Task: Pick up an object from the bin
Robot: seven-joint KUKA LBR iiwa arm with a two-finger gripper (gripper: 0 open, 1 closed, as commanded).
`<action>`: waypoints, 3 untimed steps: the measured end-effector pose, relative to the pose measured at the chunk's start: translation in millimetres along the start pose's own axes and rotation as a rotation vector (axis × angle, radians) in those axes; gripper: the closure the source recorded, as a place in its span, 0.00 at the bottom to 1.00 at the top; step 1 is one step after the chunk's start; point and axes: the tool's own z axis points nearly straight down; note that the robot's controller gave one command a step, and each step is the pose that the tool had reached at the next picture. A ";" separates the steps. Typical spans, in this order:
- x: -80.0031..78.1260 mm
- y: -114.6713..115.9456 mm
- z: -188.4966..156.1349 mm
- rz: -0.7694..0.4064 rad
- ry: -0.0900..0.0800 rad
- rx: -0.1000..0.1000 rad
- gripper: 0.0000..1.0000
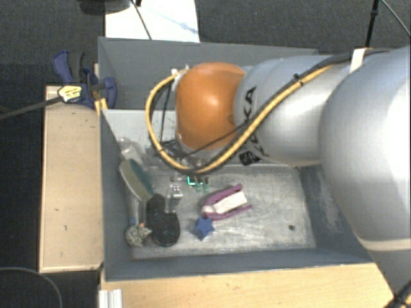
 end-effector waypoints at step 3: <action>73.7 11.6 75.7 -0.574 -0.005 0.010 1.00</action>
Offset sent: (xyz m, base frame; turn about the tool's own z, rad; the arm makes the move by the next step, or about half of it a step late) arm -0.0509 -0.0166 -0.0809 -0.3970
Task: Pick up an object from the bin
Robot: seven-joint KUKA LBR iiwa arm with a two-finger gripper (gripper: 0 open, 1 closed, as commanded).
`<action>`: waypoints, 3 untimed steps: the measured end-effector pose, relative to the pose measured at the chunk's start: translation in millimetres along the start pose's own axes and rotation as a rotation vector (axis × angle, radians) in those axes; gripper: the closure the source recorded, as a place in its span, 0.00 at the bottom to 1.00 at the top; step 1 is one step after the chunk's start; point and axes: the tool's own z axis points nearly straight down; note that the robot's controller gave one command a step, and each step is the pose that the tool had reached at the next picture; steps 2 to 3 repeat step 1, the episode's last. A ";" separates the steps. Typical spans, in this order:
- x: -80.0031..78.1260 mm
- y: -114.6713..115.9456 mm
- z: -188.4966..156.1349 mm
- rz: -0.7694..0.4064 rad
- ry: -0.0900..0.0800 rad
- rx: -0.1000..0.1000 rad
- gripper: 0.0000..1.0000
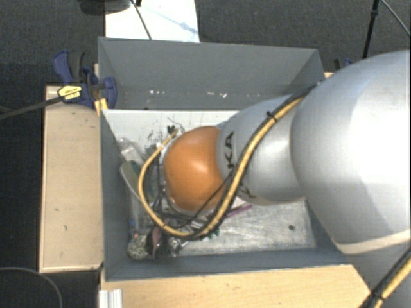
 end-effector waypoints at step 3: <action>14.1 -61.4 -148.4 -0.064 -0.012 -0.003 1.00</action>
Offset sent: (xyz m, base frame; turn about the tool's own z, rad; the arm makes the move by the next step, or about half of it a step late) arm 0.0187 -0.0562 0.1445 -0.0692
